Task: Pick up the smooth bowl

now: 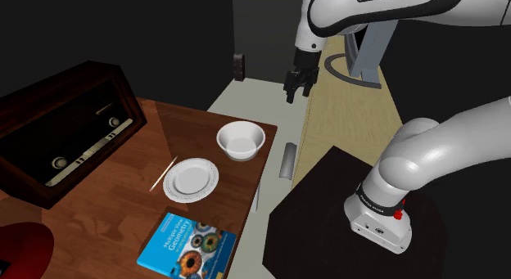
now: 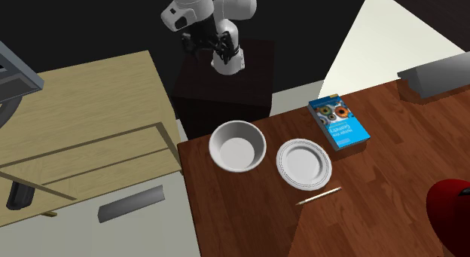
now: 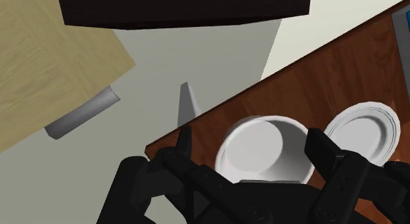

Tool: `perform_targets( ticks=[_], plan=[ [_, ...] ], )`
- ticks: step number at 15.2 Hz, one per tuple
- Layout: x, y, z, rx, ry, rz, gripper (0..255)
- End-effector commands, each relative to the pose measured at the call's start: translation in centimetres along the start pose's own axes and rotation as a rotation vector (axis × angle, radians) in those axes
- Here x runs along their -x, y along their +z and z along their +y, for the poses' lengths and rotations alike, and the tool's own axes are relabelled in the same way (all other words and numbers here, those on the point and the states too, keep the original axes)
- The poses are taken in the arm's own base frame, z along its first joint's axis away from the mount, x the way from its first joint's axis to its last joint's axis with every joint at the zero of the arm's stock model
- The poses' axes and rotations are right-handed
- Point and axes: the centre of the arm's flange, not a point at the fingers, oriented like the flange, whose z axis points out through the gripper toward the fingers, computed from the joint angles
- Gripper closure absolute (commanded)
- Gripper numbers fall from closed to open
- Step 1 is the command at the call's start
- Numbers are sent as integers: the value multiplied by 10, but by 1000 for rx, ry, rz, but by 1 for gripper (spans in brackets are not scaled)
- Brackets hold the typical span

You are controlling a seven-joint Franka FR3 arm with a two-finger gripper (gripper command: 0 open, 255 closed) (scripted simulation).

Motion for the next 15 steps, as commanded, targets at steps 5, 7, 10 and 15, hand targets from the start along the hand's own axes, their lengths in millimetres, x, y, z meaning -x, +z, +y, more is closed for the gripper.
perform_targets(
  ticks=[5,7,10,15],
  plan=[
    [-47,62,13,-66,36,36,0],
    [-63,82,16,-88,48,48,0],
    [-86,112,22,-121,66,64,0],
    [-127,162,29,-176,95,92,0]
  ],
)
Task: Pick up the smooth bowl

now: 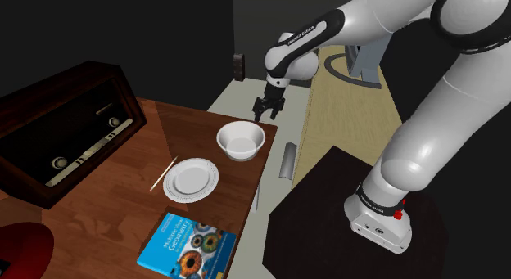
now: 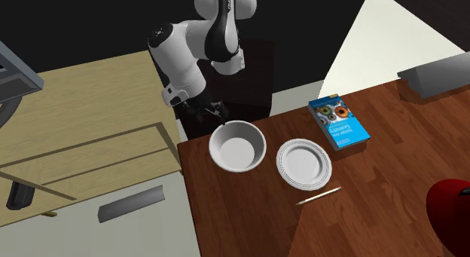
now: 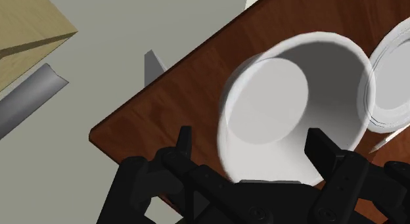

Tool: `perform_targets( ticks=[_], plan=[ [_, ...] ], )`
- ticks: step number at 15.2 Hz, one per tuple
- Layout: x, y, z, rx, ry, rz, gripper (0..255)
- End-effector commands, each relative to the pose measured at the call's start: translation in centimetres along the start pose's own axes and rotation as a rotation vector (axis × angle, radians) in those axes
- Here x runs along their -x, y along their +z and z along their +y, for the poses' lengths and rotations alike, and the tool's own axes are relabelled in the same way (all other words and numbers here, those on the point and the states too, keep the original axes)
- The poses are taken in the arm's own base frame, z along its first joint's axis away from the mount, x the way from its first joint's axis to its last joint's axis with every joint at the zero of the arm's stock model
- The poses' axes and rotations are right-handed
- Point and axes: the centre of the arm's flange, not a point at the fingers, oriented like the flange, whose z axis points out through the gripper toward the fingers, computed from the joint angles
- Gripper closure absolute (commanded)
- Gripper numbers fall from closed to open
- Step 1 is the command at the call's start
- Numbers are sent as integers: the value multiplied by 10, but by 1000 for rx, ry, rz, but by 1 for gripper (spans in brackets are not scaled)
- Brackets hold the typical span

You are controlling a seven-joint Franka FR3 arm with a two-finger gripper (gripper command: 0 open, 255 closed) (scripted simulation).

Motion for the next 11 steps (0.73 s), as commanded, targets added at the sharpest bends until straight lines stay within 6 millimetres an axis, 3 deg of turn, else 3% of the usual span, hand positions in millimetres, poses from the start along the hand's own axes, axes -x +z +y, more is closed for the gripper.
perform_targets(
  ticks=[1,4,11],
  plan=[
    [-12,18,5,-22,13,13,0],
    [-30,43,10,-49,28,27,0],
    [-30,79,21,-49,28,27,0]
  ],
)
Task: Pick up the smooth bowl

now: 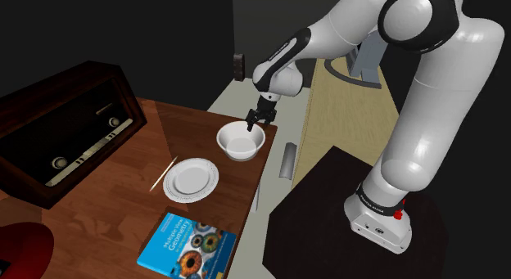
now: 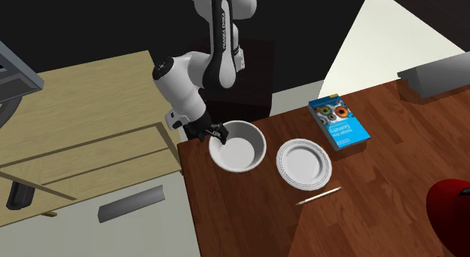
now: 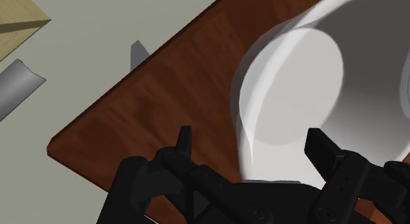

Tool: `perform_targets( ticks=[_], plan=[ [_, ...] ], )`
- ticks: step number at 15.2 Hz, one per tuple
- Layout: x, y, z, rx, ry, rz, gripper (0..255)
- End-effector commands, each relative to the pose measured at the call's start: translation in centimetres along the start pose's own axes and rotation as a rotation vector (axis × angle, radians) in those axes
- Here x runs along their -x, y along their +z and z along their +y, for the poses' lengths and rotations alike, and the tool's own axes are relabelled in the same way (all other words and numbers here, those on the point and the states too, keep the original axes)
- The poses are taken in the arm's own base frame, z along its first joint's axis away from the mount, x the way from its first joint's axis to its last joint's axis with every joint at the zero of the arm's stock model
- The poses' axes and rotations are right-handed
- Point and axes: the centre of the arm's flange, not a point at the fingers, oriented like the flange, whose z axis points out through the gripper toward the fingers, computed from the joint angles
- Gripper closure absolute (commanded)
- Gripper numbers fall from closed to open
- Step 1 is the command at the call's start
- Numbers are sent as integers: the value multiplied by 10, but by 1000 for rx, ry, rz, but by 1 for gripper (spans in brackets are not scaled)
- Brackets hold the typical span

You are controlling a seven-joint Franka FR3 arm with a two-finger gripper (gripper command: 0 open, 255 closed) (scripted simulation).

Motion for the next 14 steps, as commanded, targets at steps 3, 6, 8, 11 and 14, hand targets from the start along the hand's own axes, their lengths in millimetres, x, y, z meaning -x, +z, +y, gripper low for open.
perform_targets(
  ticks=[3,6,8,11,14],
  plan=[
    [2,8,4,0,0,0,255],
    [2,8,4,0,0,0,255],
    [2,8,4,0,0,0,255],
    [2,8,4,0,0,0,255],
    [1,-2,0,0,0,0,255]
  ],
)
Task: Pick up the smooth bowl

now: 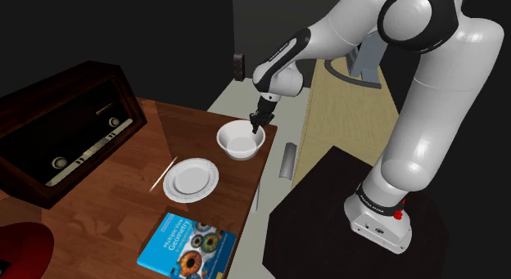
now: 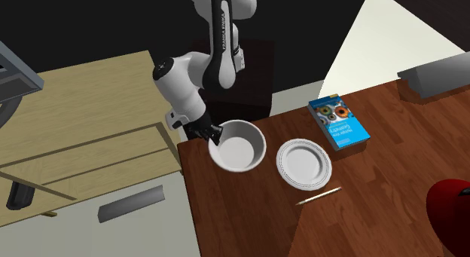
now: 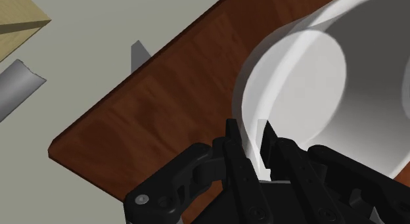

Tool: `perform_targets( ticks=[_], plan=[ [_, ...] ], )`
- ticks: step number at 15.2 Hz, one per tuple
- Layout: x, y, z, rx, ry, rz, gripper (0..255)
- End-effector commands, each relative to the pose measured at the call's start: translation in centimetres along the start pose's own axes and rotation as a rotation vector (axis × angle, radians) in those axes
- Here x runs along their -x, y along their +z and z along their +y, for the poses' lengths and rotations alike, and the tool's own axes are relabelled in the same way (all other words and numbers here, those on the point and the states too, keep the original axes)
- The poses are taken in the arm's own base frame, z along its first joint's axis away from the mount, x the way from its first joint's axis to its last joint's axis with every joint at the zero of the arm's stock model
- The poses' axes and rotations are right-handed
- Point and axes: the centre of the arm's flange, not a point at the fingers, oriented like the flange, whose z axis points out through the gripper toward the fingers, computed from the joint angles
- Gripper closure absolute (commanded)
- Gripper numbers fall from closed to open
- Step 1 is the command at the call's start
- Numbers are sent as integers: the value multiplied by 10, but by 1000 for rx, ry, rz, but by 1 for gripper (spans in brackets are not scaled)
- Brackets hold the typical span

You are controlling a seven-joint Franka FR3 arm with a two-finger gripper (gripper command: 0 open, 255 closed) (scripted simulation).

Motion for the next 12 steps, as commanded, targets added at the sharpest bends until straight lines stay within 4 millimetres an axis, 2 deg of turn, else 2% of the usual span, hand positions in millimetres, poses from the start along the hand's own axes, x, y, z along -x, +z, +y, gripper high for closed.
perform_targets(
  ticks=[1,12],
  plan=[
    [0,-8,-4,0,0,0,255],
    [-2,-63,-23,0,0,0,255]
  ],
)
